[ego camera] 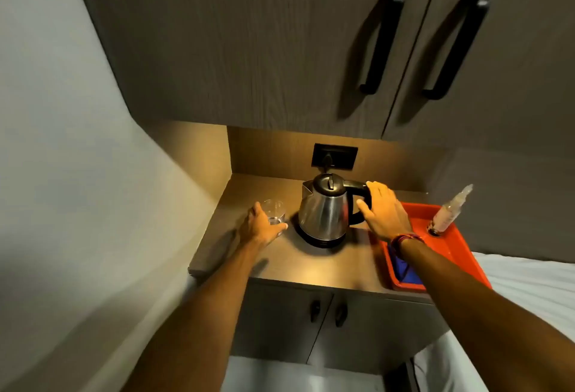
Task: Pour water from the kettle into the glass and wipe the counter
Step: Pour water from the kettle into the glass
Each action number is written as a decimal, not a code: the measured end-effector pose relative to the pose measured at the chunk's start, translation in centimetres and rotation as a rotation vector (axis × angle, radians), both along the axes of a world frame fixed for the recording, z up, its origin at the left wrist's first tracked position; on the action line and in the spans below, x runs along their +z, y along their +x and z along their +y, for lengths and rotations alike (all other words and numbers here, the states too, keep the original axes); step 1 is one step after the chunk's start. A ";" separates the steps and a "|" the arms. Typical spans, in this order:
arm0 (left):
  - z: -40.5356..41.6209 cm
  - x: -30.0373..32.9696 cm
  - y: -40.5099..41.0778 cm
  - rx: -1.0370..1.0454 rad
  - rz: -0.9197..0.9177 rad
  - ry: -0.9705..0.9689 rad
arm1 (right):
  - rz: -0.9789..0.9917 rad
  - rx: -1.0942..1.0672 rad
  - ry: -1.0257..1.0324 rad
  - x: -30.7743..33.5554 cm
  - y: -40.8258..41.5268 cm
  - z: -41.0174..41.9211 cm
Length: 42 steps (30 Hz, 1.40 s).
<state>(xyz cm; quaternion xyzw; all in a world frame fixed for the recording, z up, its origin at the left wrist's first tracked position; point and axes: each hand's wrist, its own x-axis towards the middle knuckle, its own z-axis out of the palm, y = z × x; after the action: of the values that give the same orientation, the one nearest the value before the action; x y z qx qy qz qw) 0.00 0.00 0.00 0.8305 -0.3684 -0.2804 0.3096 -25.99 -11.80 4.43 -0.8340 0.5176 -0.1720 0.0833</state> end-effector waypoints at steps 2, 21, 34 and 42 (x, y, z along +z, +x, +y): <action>-1.4 -1.2 0.6 0.097 0.125 -0.049 | -0.116 -0.088 0.065 -0.3 1.2 -1.7; -5.8 -6.6 1.6 0.276 0.254 -0.372 | -0.584 -0.406 0.203 -3.4 6.6 -9.3; -3.9 -4.5 4.8 0.195 0.146 -0.364 | -0.179 -0.082 -0.009 2.4 15.6 -6.8; -0.6 -4.2 6.6 0.109 -0.072 -0.275 | 0.101 0.085 -0.195 2.8 20.8 -4.7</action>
<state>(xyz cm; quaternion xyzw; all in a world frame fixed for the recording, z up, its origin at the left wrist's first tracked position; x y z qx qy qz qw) 6.65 -0.60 -4.17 0.8087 -0.3685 -0.1800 0.4217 -5.22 -16.51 7.19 -0.8669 0.4662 -0.1757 -0.0170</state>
